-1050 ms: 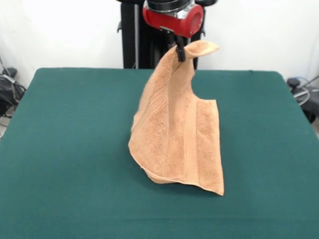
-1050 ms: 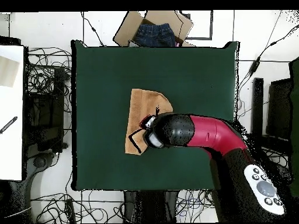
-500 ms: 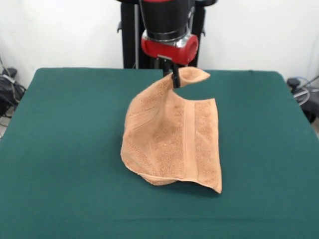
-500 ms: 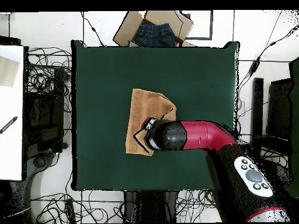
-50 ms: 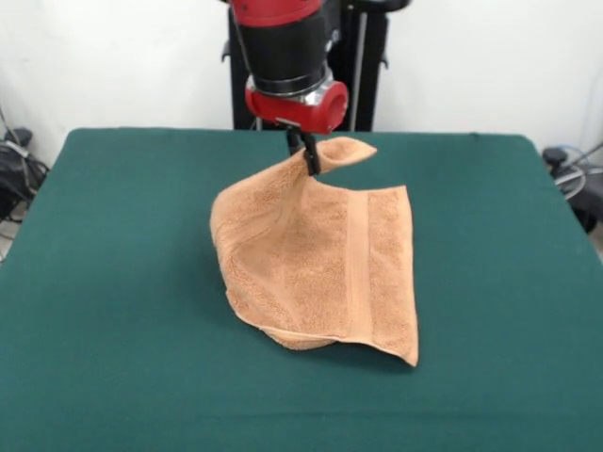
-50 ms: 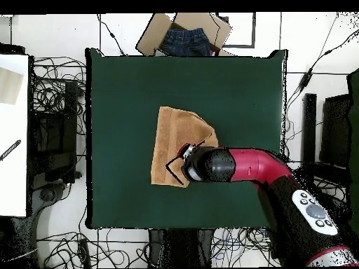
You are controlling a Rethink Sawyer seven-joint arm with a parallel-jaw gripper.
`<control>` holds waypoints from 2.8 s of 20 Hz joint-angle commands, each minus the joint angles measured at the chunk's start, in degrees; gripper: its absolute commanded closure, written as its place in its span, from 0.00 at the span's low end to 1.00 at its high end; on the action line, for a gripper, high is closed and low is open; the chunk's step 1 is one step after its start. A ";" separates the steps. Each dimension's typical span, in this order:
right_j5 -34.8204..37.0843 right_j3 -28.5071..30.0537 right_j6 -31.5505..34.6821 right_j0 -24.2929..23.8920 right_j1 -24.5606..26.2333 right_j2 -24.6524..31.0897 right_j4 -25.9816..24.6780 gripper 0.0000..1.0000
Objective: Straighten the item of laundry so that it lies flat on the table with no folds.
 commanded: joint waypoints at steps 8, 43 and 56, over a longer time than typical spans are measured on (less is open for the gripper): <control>5.59 -0.27 -15.49 -4.20 0.28 5.83 -5.43 1.00; 18.92 -4.74 -23.94 -8.44 -2.57 8.86 -3.83 1.00; 22.71 -3.47 -22.58 -6.40 -9.63 8.37 -1.24 1.00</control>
